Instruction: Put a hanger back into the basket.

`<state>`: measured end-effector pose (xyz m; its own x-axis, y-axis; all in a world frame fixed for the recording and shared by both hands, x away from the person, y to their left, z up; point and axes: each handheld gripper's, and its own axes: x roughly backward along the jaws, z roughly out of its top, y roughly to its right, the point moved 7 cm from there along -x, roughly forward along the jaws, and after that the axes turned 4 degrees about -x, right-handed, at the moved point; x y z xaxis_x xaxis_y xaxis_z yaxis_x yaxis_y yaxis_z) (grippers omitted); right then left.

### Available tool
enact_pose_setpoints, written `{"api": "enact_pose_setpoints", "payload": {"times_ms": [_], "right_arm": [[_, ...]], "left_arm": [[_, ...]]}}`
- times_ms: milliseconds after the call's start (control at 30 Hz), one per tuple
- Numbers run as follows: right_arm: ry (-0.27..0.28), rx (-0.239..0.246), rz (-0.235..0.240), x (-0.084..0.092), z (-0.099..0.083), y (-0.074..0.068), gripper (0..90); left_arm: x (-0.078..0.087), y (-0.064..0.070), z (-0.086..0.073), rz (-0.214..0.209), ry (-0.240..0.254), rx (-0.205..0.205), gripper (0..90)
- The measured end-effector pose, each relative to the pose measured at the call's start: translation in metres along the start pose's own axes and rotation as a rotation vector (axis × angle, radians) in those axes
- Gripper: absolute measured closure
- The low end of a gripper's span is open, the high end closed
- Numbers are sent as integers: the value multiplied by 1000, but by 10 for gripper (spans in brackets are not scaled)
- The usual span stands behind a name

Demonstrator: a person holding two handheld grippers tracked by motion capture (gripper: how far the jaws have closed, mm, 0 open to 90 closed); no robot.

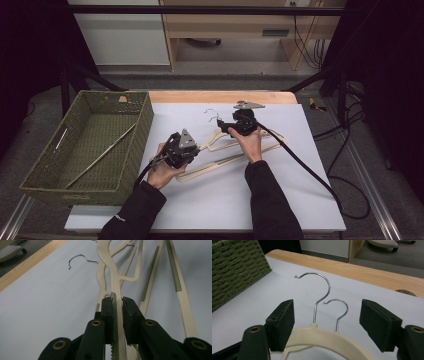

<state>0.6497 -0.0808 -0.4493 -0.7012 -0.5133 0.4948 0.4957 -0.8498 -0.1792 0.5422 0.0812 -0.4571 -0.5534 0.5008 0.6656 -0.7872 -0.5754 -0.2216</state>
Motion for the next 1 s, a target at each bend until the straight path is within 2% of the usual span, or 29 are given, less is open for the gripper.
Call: {"api": "enact_pose_setpoints", "payload": {"times_ms": [33, 100, 167, 267, 433, 500, 667, 833, 1000], "right_arm": [[-5, -14, -3, -1, 0, -1, 300], [-9, -2, -4, -6, -1, -1, 335], [-18, -12, 8, -11, -2, -3, 375], [-37, 10, 3, -18, -5, -3, 445], [-75, -17, 9, -26, -10, -3, 594], [-96, -18, -3, -28, -12, -1, 670], [-128, -49, 27, -30, -14, -2, 819], [-133, -98, 44, -27, -11, -5, 870], [-106, -101, 42, -18, -6, -9, 891]], "left_arm": [[0, 1, 0, 1, 2, 1, 797], [0, 1, 1, 2, 4, -2, 797], [0, 2, 1, 2, 3, -5, 797], [-1, 3, 1, 1, 4, -4, 797], [-2, 5, 1, -7, 4, -7, 797], [-1, 6, 1, -13, 6, -9, 797], [-2, 7, 1, -15, 3, -12, 796], [-1, 9, 1, -10, 8, -11, 796], [-1, 9, -1, -12, 12, -3, 795]]}}
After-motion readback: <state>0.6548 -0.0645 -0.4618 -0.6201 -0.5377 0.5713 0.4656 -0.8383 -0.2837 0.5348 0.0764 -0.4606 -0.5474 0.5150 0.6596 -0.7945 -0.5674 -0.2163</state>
